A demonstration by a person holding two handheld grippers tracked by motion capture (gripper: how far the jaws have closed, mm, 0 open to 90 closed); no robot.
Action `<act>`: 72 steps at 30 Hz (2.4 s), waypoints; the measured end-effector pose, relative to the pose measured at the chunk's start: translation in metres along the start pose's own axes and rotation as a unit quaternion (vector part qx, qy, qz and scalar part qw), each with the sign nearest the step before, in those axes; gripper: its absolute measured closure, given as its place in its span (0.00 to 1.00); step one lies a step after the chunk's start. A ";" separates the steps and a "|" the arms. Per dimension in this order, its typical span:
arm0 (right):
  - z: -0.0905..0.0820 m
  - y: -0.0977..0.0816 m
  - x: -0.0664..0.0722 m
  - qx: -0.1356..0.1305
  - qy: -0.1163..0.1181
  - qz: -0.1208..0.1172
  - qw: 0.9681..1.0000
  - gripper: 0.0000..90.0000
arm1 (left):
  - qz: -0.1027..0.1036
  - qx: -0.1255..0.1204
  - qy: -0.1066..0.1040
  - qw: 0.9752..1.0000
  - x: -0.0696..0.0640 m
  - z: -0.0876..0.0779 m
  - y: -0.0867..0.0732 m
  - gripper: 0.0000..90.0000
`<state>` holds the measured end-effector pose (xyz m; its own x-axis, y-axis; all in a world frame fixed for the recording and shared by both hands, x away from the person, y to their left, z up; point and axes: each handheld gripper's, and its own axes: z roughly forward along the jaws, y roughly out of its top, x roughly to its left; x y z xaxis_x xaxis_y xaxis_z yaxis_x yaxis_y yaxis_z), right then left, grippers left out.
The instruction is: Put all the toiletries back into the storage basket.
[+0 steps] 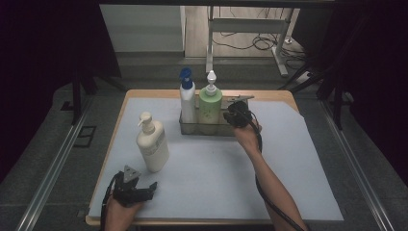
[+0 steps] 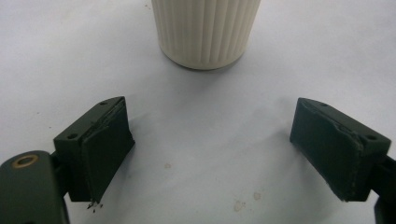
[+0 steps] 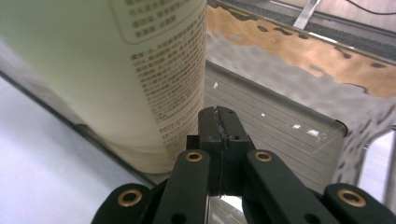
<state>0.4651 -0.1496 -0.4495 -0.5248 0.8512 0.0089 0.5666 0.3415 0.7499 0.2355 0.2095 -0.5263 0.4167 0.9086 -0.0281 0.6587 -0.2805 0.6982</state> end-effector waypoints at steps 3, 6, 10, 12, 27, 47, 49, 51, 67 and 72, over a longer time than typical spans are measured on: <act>0.008 0.000 0.000 0.004 -0.004 0.002 1.000 0.99 | 0.000 0.000 0.000 1.000 0.000 0.000 0.000 0.13; 0.014 0.000 -0.001 0.005 -0.001 0.011 1.000 0.99 | 0.000 0.000 0.000 1.000 0.000 0.000 0.000 0.13; 0.020 0.002 -0.002 0.002 0.007 0.017 1.000 0.99 | 0.000 0.000 0.000 1.000 0.000 0.000 0.000 0.13; 0.021 0.002 -0.002 0.004 0.004 0.016 1.000 0.99 | 0.000 0.000 0.000 1.000 0.000 0.000 0.000 0.13; 0.026 0.005 0.004 0.011 0.027 0.019 0.999 0.99 | 0.000 0.000 0.000 1.000 0.000 0.000 0.000 0.13; 0.025 0.003 0.006 0.023 0.025 0.023 0.999 0.99 | -0.001 0.001 -0.001 1.000 0.000 0.000 0.000 0.13; 0.024 0.004 0.006 0.024 0.021 0.020 0.999 0.95 | -0.001 0.001 -0.001 1.000 0.000 0.000 0.000 0.13; 0.023 0.004 0.005 0.024 0.019 0.018 0.999 0.91 | -0.001 0.000 0.000 1.000 0.000 0.000 0.000 0.13; -0.003 0.003 -0.002 0.009 0.019 0.006 1.000 0.59 | 0.000 0.001 0.000 1.000 0.000 0.000 0.000 0.13; -0.013 0.004 -0.002 0.002 0.031 0.009 0.999 0.49 | 0.000 0.001 0.000 1.000 0.000 0.000 0.000 0.13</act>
<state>0.4598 -0.1555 -0.4378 -0.5526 0.8310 0.0644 0.5788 0.3270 0.7470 0.2357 0.2094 -0.5262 0.4162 0.9089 -0.0274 0.6594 -0.2809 0.6974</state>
